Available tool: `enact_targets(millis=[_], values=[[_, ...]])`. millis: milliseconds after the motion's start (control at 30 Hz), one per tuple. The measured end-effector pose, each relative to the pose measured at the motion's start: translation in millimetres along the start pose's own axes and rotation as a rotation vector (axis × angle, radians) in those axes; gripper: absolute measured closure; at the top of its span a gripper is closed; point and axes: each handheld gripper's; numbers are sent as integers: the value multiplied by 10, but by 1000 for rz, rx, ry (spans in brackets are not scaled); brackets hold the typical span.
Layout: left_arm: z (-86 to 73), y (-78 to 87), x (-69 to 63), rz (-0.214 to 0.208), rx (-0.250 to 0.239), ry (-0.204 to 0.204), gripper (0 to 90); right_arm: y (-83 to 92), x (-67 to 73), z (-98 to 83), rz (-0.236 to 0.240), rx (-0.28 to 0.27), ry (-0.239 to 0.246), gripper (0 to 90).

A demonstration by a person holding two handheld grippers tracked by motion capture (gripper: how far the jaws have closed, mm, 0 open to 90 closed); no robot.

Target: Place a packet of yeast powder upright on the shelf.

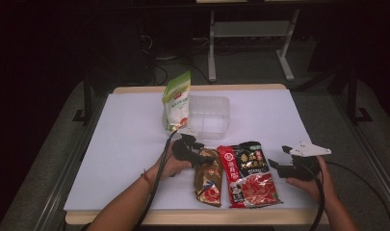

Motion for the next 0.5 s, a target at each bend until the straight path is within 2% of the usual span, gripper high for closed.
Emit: enact_targets(millis=[100, 133, 167, 233, 267, 300, 333, 400, 500], values=[[6, -5, -23, 10, 12, -2, 144, 0, 4, -2, 2, 2, 2, 265], [8, -3, -42, -12, 19, -1, 164, -2, 5, -2, 2, 4, 4, 265], [8, -4, -49, -30, 23, 5, 265, -3, 8, 0, 4, 4, 5, 265], [6, -6, -75, -36, 30, -1, 303, 1, 15, 3, 7, 5, 6, 266], [5, -3, -79, -46, 28, 0, 354, 2, 16, 4, 7, 5, 8, 266], [1, -3, -70, -48, 25, 13, 368, 3, 16, 5, 7, 4, 8, 266], [-4, 8, -60, -54, 12, 20, 397, 2, 15, 5, 8, 4, 8, 266], [-15, 46, -37, -62, -24, 36, 510, -1, 13, 4, 8, 3, 10, 266], [-37, 91, -4, -69, -50, 58, 638, 2, 13, 6, 10, 1, 12, 267]])
Point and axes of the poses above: each handheld gripper's, and its own axes: y roughly backward along the jaws, z roughly out of its top, x roughly to its left, and after that the axes turned 12 degrees about -z, right-handed
